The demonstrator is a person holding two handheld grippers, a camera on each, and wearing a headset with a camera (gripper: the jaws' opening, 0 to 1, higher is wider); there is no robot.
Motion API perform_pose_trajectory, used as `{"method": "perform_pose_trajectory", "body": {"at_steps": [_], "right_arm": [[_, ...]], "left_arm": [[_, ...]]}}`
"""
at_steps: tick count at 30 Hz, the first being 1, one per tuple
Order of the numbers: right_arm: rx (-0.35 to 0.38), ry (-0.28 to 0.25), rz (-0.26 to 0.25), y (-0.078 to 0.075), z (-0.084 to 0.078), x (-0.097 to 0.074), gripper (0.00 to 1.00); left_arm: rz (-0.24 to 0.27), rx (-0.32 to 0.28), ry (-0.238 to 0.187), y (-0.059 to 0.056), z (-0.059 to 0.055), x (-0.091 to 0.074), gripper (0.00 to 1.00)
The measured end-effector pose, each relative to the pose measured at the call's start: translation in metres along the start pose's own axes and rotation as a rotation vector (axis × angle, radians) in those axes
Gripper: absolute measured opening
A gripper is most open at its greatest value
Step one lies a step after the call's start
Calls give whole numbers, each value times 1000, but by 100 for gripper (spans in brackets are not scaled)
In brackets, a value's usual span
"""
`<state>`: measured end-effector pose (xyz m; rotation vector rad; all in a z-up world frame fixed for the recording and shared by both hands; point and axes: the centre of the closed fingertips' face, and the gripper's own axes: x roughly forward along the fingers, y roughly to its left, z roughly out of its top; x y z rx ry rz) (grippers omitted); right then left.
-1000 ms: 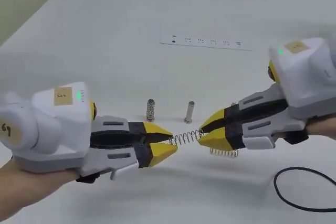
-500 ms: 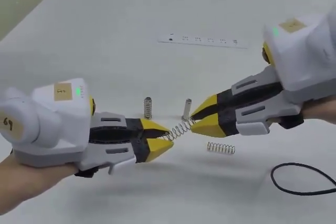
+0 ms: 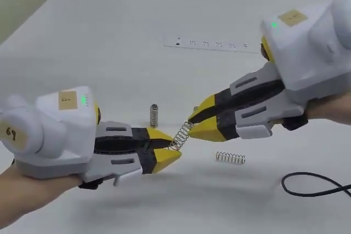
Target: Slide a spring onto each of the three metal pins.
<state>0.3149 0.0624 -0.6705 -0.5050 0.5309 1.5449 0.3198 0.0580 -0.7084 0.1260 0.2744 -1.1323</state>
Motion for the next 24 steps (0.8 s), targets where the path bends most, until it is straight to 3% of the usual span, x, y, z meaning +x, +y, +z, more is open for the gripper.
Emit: {"method": "perform_pose_trajectory", "body": {"at_steps": [19,24], "right_arm": [[-44,33,7,1,0,1,8],[-42,35,11,1,-1,1,17]], "left_arm": [[9,11,0,1,1,2,1],[7,14,2,1,0,2,1]]}}
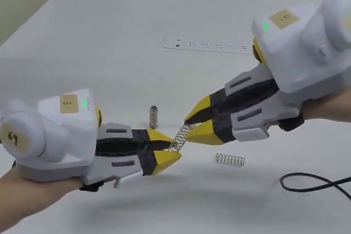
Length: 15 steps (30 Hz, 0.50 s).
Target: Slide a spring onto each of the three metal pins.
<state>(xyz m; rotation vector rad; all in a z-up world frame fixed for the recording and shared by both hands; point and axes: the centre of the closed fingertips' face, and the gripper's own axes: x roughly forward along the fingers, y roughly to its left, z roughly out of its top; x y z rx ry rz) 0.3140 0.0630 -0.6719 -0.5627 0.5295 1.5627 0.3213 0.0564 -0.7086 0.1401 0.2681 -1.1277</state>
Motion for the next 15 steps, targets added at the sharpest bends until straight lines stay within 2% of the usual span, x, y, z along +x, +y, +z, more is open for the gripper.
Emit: {"method": "perform_pose_trajectory", "body": {"at_steps": [2,4,8,10,15], "right_arm": [[-7,9,0,0,-1,0,23],[-27,40,0,-1,-4,0,29],[-59,79,28,1,-8,-2,32],[-91,139,40,-1,-17,-3,33],[-136,180,59,-3,-19,-4,36]], "left_arm": [[-2,2,3,-1,-1,0,1],[-6,9,10,-2,-2,1,1],[-14,20,23,-4,-5,1,1],[-17,21,28,-5,-6,1,1],[-21,26,40,-6,-9,1,1]]}}
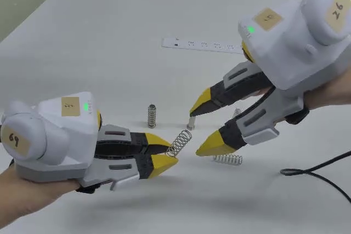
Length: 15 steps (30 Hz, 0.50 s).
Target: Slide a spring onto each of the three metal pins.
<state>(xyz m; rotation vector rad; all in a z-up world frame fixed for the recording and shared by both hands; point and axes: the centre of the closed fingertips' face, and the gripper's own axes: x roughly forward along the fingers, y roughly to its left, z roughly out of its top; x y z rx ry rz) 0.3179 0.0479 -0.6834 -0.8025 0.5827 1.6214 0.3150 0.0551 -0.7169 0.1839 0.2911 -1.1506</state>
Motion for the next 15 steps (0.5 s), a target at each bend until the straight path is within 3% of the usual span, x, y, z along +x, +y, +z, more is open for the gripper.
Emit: {"method": "perform_pose_trajectory", "body": {"at_steps": [10,15], "right_arm": [[-98,56,53,6,5,8,37],[-135,75,67,10,5,13,31]], "left_arm": [[-8,21,42,-2,-8,0,2],[-7,24,52,0,-8,-2,2]]}}
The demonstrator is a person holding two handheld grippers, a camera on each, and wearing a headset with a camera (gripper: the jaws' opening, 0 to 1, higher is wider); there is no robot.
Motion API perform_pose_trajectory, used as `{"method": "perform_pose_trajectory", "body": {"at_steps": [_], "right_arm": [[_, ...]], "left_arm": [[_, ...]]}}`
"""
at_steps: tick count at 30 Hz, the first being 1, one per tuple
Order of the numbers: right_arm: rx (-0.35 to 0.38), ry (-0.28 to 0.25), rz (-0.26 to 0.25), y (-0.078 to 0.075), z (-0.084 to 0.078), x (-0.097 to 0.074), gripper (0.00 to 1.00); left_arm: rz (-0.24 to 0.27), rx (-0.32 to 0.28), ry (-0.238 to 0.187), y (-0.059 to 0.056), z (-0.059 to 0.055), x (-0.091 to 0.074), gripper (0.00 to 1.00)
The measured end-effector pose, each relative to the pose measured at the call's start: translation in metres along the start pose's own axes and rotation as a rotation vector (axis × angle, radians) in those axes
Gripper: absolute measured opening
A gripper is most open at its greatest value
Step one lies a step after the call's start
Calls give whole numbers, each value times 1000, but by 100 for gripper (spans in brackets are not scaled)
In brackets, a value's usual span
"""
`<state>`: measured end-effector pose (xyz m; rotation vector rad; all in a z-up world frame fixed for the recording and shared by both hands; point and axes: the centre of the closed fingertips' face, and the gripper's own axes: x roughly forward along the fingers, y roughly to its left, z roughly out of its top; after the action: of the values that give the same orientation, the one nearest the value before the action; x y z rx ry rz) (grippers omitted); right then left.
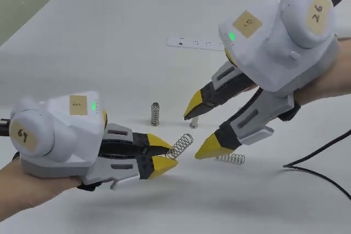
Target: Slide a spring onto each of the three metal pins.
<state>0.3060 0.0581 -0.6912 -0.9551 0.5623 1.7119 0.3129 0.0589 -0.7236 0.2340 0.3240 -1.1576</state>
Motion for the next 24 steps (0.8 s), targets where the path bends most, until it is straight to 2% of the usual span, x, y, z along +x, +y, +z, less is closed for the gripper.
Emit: {"method": "perform_pose_trajectory", "body": {"at_steps": [10,24], "right_arm": [[-27,14,20,2,1,11,25],[-55,30,43,2,1,20,14]], "left_arm": [[-3,9,20,0,0,-1,2],[-7,5,17,-1,4,1,2]]}}
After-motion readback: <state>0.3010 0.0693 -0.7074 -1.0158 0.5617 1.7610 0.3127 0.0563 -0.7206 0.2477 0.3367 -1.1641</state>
